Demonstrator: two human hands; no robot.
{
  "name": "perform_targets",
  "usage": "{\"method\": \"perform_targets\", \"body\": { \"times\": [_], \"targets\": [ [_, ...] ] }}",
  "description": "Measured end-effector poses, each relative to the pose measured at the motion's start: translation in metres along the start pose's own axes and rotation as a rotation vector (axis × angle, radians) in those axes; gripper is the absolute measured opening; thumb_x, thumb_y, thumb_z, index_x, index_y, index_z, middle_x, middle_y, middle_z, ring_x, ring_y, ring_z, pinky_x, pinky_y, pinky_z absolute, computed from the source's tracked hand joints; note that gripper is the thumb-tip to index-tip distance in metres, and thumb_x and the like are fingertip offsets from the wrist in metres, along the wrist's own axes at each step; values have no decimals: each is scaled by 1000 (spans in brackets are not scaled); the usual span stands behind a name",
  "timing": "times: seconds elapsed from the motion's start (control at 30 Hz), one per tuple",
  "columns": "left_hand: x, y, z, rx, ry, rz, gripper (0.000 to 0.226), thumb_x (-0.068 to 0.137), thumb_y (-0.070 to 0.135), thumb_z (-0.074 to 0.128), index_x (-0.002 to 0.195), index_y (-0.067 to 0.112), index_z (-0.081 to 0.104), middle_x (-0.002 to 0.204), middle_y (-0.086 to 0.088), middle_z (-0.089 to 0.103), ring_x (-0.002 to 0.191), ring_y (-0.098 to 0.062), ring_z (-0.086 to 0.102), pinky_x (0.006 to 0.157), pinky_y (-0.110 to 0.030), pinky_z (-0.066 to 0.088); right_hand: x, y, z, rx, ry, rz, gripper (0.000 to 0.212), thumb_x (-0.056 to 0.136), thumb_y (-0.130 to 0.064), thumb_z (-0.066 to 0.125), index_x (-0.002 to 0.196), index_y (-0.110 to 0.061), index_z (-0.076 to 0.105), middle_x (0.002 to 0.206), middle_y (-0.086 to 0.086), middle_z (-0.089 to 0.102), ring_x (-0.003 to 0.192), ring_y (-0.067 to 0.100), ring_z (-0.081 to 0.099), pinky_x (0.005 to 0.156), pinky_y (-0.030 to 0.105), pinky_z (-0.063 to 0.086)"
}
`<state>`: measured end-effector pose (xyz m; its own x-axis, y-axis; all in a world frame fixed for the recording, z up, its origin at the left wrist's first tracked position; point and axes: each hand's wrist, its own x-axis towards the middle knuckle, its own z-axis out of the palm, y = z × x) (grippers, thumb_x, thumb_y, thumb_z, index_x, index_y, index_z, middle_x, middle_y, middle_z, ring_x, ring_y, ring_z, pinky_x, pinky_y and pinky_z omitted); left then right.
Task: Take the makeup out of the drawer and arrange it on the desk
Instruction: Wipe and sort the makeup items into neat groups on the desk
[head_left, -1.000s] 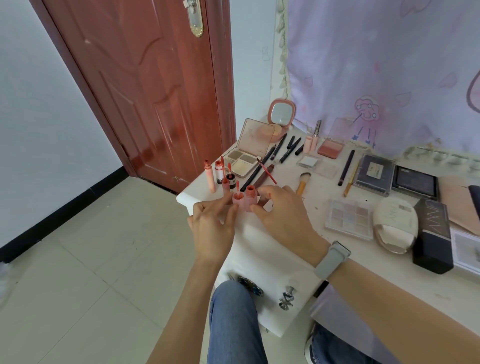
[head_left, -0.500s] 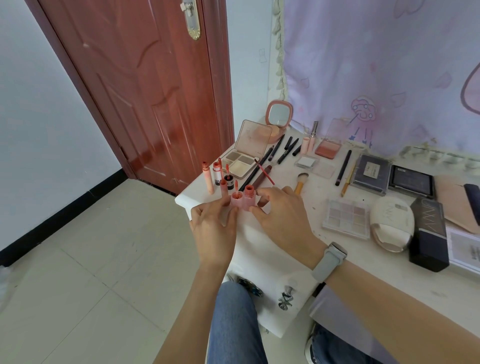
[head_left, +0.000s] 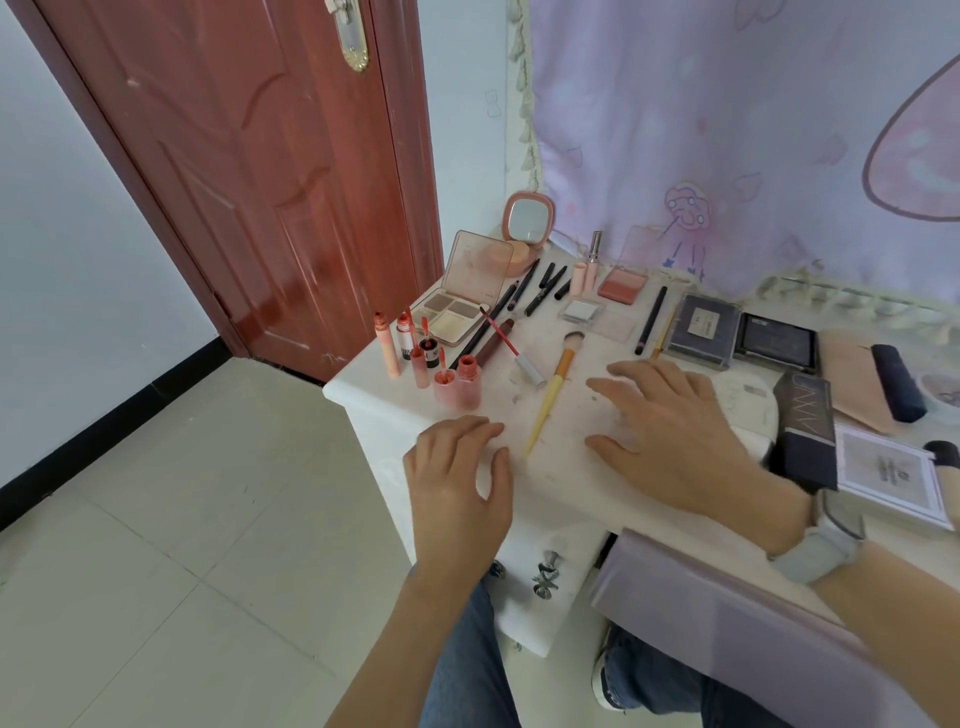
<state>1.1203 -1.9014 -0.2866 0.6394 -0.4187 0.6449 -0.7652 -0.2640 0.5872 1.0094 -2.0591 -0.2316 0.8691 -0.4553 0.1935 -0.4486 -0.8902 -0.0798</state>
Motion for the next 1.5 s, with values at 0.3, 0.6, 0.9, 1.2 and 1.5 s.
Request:
{"method": "perform_targets", "body": {
  "times": [0.3,0.6,0.9,1.2,1.5],
  "targets": [
    [-15,17,10,113,-158,1,44,81,38,50,107,6,65,110,-4,64,109,-24,56,99,-39,39,5,44,-13,-153,-202,-25,67,83,-64,36,142,-35,24,144,-4,37,134,17,27,110,40,10],
    [-13,19,8,84,-212,-52,44,81,41,48,107,10,64,112,0,61,109,-21,54,100,-36,36,-10,26,-21,186,72,-78,62,78,-53,53,134,-29,41,128,-3,43,119,15,36,98,26,19],
    [-8,43,-4,-325,-59,-293,16,89,12,55,95,25,63,95,11,63,93,-4,56,80,-19,45,-56,5,-26,647,105,-55,68,71,-50,65,123,-58,22,122,-28,33,112,-15,31,88,-5,24],
    [-9,72,-11,-1152,-689,-697,43,87,45,47,115,17,63,117,-16,63,111,-32,58,93,-49,48,-83,-14,-12,819,212,-85,59,68,-57,65,119,-43,38,135,-28,35,126,-11,33,103,8,29],
    [-9,79,-10,-1370,-669,-823,51,83,44,53,124,14,54,114,-14,62,99,-28,63,77,-37,55,-85,-11,-12,601,288,-229,42,81,-38,58,116,-15,60,133,-5,49,131,10,35,106,43,34]
  ]
}}
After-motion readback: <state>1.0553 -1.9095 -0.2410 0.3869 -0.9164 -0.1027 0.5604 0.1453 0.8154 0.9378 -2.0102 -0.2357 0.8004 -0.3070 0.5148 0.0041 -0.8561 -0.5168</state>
